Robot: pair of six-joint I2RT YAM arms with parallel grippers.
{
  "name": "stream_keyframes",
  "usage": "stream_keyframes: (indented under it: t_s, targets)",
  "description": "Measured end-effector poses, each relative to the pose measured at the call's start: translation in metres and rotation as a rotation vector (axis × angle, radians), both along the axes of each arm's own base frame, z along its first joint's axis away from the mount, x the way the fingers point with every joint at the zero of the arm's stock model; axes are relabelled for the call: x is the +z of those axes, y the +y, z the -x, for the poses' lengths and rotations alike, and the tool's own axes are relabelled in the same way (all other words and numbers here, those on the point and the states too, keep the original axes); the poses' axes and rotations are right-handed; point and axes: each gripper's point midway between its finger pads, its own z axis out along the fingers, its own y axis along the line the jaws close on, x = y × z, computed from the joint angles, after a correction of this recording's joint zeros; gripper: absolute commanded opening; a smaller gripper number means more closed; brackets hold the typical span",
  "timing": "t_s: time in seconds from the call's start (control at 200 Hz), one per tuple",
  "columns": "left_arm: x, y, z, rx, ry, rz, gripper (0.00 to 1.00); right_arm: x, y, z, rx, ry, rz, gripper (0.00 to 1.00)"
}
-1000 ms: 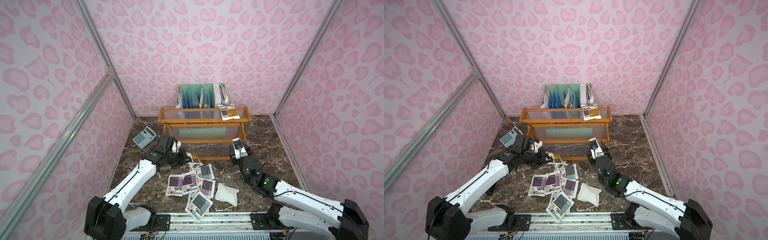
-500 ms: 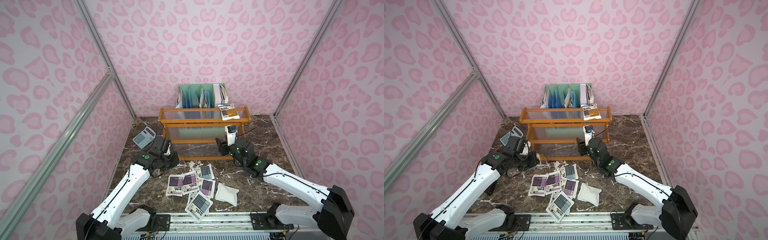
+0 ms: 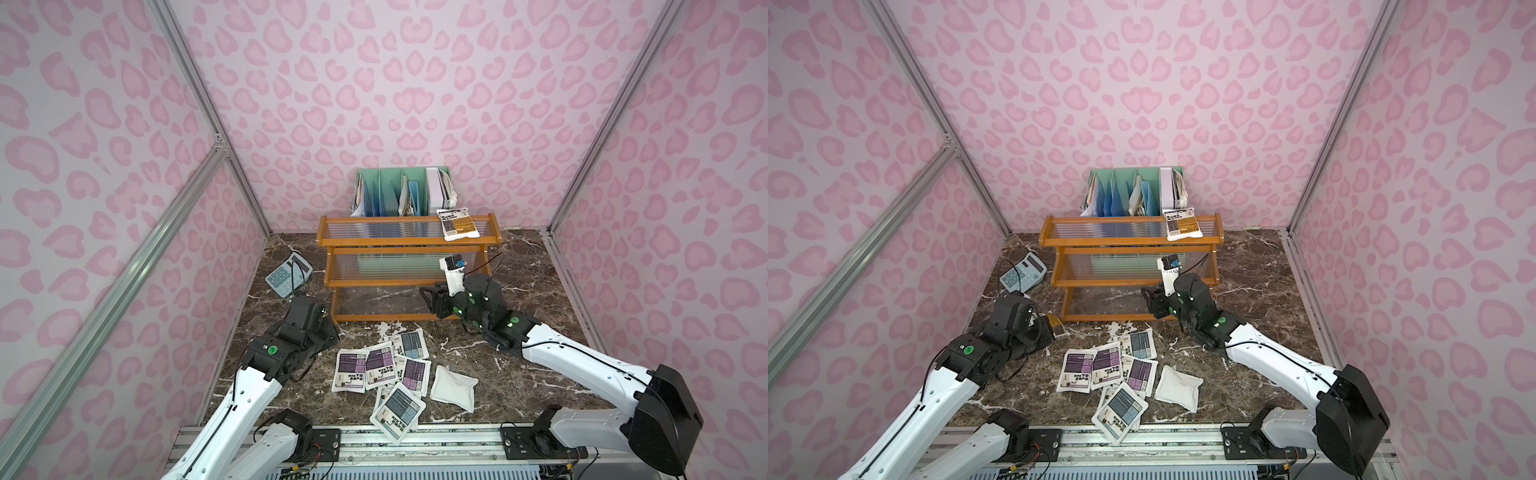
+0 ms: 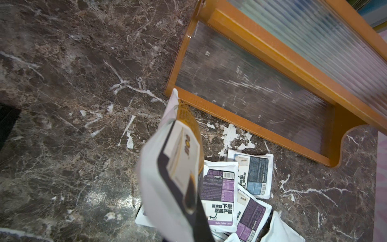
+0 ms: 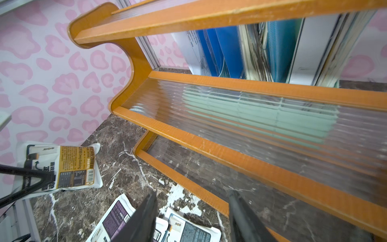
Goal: Place the bagged coffee beans on the shelf by color
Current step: Pick up the bagged coffee beans at the center of the board.
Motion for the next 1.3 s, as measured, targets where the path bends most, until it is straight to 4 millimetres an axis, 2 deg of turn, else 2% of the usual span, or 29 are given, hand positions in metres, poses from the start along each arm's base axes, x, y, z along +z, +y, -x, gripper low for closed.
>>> stream_keyframes:
  t_s: [0.13,0.27,0.37,0.495,0.68,0.815,0.98,1.15,1.3]
  targets:
    - [-0.002,-0.008,-0.008,-0.017,0.011,0.018,0.0,-0.002,0.005,0.006,0.048,0.043,0.009,0.56]
    - [0.014,-0.028,-0.023,-0.086,-0.015,0.07,0.0,-0.005,0.005,0.01,0.097,0.107,-0.012,0.55]
    - [0.03,-0.045,-0.031,-0.159,-0.072,0.132,0.0,-0.007,0.007,0.012,0.138,0.162,-0.046,0.55]
    - [0.059,-0.068,-0.035,-0.268,-0.166,0.225,0.0,-0.004,0.019,0.025,0.239,0.194,-0.083,0.55]
    - [0.104,-0.097,-0.024,-0.44,-0.303,0.371,0.0,0.01,0.034,0.035,0.356,0.201,-0.16,0.55]
    - [0.129,-0.106,-0.01,-0.522,-0.405,0.438,0.0,0.031,0.04,0.038,0.415,0.166,-0.233,0.55]
    - [0.152,-0.108,-0.002,-0.577,-0.484,0.48,0.0,0.057,0.029,0.029,0.428,0.121,-0.327,0.55]
    - [0.168,-0.118,0.002,-0.658,-0.507,0.534,0.0,0.087,0.01,0.027,0.465,0.059,-0.39,0.55]
    - [0.185,-0.123,0.007,-0.712,-0.539,0.562,0.0,0.122,-0.021,0.02,0.449,-0.035,-0.422,0.55]
